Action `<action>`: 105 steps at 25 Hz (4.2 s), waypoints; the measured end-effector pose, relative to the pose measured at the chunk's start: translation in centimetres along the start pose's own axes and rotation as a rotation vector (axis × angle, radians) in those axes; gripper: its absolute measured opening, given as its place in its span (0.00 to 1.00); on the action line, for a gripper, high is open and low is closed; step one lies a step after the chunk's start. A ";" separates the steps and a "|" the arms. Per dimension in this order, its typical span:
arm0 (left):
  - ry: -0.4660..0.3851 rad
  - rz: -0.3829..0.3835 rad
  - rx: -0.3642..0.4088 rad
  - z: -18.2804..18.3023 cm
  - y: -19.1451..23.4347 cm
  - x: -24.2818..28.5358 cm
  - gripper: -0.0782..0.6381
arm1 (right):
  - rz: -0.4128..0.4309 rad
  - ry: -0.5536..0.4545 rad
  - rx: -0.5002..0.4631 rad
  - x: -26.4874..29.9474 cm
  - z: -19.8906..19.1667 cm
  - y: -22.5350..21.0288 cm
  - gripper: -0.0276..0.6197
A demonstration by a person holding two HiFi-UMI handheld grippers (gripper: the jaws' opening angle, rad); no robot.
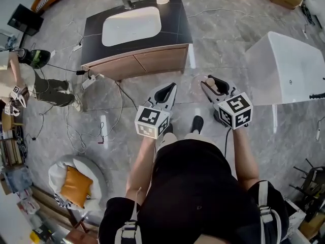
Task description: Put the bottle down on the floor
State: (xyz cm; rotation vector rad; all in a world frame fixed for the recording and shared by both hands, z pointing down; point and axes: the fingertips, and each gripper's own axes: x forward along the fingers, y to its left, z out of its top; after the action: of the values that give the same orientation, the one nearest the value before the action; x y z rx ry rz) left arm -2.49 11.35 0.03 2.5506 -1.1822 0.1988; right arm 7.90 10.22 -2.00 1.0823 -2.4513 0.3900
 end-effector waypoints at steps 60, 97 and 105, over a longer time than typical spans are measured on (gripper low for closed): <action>0.163 0.103 -0.046 -26.7 10.7 17.5 0.13 | 0.055 0.202 -0.029 23.2 -29.4 -12.9 0.26; 0.260 -0.019 0.044 -60.5 21.6 30.4 0.13 | 0.142 0.311 -0.136 50.5 -64.9 -19.3 0.26; 0.286 0.020 -0.002 -65.0 24.9 30.9 0.13 | 0.127 0.308 -0.135 54.3 -69.4 -21.2 0.26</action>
State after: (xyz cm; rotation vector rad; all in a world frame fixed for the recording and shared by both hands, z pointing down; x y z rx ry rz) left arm -0.91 -3.48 74.70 2.4080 -1.0955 0.5457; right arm 9.91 -8.95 86.56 0.7522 -2.2408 0.3921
